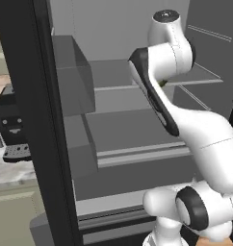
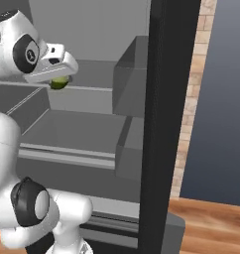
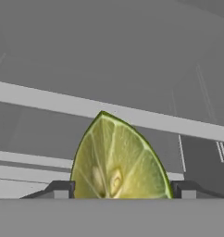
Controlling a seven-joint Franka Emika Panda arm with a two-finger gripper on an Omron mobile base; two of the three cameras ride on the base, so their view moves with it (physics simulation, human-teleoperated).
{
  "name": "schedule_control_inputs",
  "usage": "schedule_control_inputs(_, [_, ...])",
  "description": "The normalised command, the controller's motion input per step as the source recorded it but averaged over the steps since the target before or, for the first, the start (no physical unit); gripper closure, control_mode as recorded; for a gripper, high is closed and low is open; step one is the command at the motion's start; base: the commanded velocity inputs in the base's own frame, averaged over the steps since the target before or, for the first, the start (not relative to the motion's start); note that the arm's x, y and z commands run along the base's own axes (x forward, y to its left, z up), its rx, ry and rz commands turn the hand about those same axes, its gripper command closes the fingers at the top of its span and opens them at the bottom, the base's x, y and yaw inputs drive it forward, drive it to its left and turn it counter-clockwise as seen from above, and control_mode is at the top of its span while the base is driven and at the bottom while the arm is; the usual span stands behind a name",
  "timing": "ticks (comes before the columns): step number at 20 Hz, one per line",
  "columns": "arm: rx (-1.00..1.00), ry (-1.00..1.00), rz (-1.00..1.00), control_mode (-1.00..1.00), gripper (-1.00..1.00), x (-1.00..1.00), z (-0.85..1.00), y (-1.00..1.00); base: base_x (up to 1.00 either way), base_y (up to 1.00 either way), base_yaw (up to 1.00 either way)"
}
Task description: There is a bowl on the dining counter. Grab a lemon wedge from the fridge and place it in the bowl. Then get the liquor bottle and glass cup from the cabinet and place them next to the bowl.
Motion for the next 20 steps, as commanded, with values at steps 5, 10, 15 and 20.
schedule_control_inputs(5, [-0.05,-0.12,0.02,-1.0,1.0,-1.0,0.0,0.0,0.0,0.0,0.0])
schedule_control_inputs(10, [0.0,-0.08,0.0,-1.0,1.0,-1.0,0.02,-0.04,0.0,0.0,0.0])
schedule_control_inputs(15, [0.0,-0.16,0.02,-1.0,1.0,-1.0,0.1,-0.01,0.0,0.0,0.0])
schedule_control_inputs(20, [0.0,-0.14,0.0,-1.0,1.0,-0.86,0.04,-0.02,0.0,0.0,0.0])
